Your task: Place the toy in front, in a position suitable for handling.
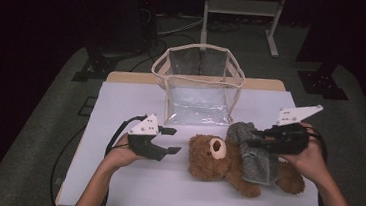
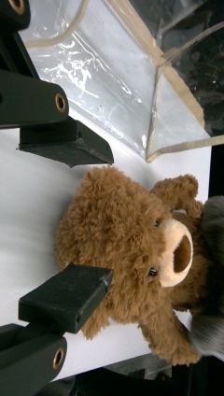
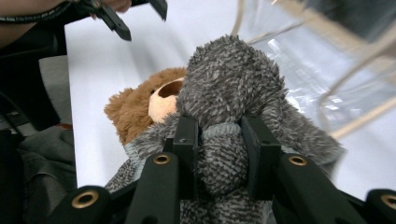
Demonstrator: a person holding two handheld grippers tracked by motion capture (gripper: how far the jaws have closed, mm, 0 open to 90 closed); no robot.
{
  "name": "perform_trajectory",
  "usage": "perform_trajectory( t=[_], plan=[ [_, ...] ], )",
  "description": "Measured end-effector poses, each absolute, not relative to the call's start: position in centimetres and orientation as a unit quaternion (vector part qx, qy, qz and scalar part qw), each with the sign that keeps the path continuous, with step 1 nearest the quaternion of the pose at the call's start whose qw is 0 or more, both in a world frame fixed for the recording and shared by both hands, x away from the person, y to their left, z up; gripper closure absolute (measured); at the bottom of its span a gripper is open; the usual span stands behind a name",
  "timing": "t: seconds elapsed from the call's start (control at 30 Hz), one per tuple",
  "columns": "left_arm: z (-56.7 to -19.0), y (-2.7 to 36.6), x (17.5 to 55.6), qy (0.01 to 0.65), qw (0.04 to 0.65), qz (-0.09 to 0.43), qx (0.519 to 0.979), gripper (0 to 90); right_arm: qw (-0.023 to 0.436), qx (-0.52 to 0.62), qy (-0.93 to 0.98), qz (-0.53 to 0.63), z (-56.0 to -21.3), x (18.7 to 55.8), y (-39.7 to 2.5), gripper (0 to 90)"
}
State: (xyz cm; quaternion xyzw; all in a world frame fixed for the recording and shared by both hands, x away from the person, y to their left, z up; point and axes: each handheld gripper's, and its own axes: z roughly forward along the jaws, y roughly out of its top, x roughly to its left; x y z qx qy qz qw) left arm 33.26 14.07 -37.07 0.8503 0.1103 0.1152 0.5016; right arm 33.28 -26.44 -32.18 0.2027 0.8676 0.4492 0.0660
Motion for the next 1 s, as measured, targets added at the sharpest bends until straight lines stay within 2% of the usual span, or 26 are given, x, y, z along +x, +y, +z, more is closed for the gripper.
perform_trajectory(
  t=[0.17, 0.3, 0.6, 0.8, 1.0],
  plan=[
    [-37.3, 13.5, 33.1, 0.104, 0.502, 0.106, 0.852, 37.8, 0.032, 0.195, 0.876, 0.439, -34.3, 34.4, -24.0, 69.1],
    [-37.6, 12.7, 32.9, 0.092, 0.498, 0.099, 0.857, 37.6, 0.016, 0.173, 0.882, 0.439, -35.2, 33.6, -22.5, 69.1],
    [-37.9, 11.6, 32.7, 0.079, 0.493, 0.089, 0.862, 37.1, 0.032, 0.207, 0.863, 0.459, -34.3, 33.2, -26.1, 69.1],
    [-38.2, 10.5, 32.6, 0.067, 0.491, 0.080, 0.865, 35.3, 0.012, 0.200, 0.867, 0.456, -36.1, 32.7, -24.9, 69.2],
    [-38.5, 7.5, 32.8, 0.045, 0.494, 0.062, 0.866, 33.0, 0.001, 0.192, 0.864, 0.466, -36.6, 31.4, -25.0, 69.2]
  ],
)
